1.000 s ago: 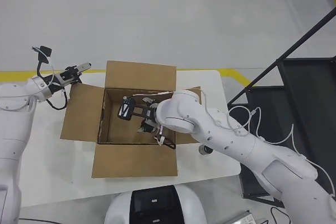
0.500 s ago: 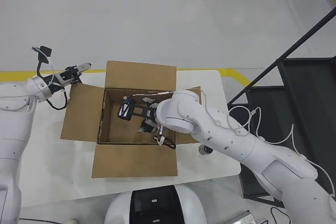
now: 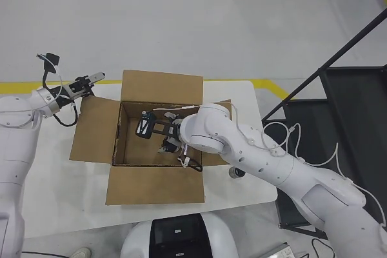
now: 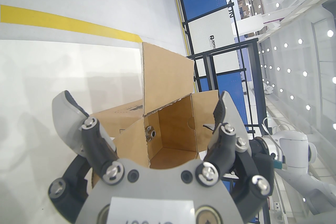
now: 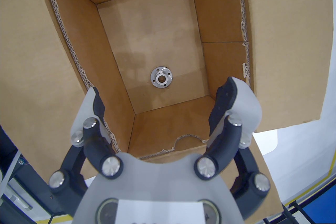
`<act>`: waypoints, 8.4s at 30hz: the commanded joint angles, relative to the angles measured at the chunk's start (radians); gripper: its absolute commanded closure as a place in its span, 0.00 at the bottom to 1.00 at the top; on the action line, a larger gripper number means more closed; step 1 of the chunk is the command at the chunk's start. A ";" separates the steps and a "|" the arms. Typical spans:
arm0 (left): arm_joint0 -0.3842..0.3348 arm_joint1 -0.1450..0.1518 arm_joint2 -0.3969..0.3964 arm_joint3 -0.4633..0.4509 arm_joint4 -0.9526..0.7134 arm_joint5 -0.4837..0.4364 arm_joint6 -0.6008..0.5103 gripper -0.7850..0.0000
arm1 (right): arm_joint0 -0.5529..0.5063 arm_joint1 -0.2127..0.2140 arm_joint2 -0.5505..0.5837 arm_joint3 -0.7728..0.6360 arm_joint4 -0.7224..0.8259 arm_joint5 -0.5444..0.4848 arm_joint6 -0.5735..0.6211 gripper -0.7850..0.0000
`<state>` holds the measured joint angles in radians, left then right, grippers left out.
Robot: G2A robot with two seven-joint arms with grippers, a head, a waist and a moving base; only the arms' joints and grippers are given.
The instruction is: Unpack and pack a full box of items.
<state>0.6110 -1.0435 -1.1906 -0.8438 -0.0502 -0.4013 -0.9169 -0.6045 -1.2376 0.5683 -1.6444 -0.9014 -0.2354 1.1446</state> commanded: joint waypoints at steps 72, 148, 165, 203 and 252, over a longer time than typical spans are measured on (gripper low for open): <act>0.000 0.000 0.000 0.000 -0.001 0.000 0.000 0.00 | 0.125 -0.409 -0.231 0.954 -0.041 -0.084 -0.149 1.00; 0.000 0.000 0.000 0.000 -0.001 0.000 0.000 0.00 | -0.191 0.151 0.300 -0.327 0.015 -0.072 0.368 1.00; 0.000 0.000 0.000 0.000 -0.001 0.000 0.000 0.00 | -0.434 0.403 0.679 -0.490 0.231 -0.105 0.335 1.00; 0.000 0.000 0.000 0.000 -0.001 0.000 0.000 0.00 | -0.929 0.597 0.956 -0.504 0.186 -0.250 0.190 1.00; 0.000 0.000 0.000 0.000 -0.001 0.000 0.000 0.00 | -0.820 0.495 0.498 -0.048 -0.258 -0.232 -0.262 1.00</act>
<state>0.6110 -1.0435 -1.1906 -0.8438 -0.0502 -0.4013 -0.9169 -1.4310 -0.7403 1.0743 -1.6959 -1.1476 -0.4684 0.8796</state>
